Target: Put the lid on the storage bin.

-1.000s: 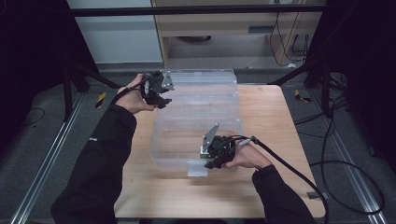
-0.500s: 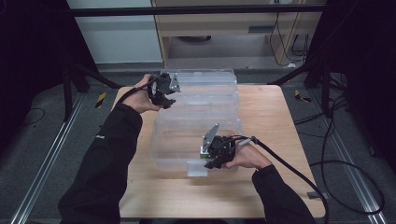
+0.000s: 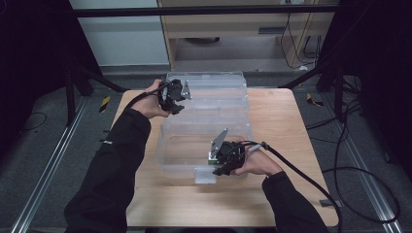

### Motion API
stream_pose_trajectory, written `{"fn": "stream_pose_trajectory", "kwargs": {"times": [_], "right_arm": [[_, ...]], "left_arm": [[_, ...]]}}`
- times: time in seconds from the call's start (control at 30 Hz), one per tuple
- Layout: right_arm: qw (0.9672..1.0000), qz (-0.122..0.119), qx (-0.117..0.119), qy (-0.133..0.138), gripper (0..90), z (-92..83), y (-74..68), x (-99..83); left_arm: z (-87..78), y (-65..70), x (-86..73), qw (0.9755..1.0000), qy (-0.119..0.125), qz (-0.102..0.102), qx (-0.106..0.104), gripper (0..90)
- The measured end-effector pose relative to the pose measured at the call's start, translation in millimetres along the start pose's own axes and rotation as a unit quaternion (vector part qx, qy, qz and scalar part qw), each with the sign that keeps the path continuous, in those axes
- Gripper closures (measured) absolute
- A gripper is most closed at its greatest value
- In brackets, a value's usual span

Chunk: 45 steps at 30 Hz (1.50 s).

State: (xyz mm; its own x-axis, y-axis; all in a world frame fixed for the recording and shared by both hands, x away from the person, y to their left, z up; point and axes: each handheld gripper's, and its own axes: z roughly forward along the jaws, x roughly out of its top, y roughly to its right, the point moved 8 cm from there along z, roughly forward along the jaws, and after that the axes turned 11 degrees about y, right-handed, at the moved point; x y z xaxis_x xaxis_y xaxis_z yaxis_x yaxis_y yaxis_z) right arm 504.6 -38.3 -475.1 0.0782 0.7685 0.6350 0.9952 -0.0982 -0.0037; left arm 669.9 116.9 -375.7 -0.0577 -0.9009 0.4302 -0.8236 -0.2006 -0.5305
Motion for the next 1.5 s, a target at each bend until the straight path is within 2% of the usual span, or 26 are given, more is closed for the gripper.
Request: {"fn": "stream_pose_trajectory", "kwargs": {"times": [0.5, 1.13, 1.27, 1.37, 1.5], "right_arm": [[1.0, 0.0, 0.0, 0.0, 70.3, 0.1, 0.0, 0.0], [1.0, 0.003, -0.003, 0.0, 70.4, 0.2, 0.0, 0.1], [1.0, 0.002, -0.003, 0.003, 70.4, 0.3, 0.1, 0.0], [1.0, 0.003, -0.003, 0.004, 70.4, 0.4, 0.2, 0.0], [1.0, 0.005, -0.003, 0.007, 70.4, 0.8, 0.1, 0.0]], "left_arm": [[2.9, 2.8, -1.7, 0.9998, -0.014, 0.013, -0.006, 68.3], [0.6, 8.4, 6.6, 0.9976, -0.034, 0.059, -0.016, 76.9], [-0.4, 9.2, 7.4, 0.9975, -0.031, 0.061, -0.019, 77.9], [-3.3, 10.0, 7.4, 0.9969, -0.039, 0.065, -0.025, 78.8], [-3.7, 11.4, 8.8, 0.9967, -0.035, 0.07, -0.023, 79.2]]}}
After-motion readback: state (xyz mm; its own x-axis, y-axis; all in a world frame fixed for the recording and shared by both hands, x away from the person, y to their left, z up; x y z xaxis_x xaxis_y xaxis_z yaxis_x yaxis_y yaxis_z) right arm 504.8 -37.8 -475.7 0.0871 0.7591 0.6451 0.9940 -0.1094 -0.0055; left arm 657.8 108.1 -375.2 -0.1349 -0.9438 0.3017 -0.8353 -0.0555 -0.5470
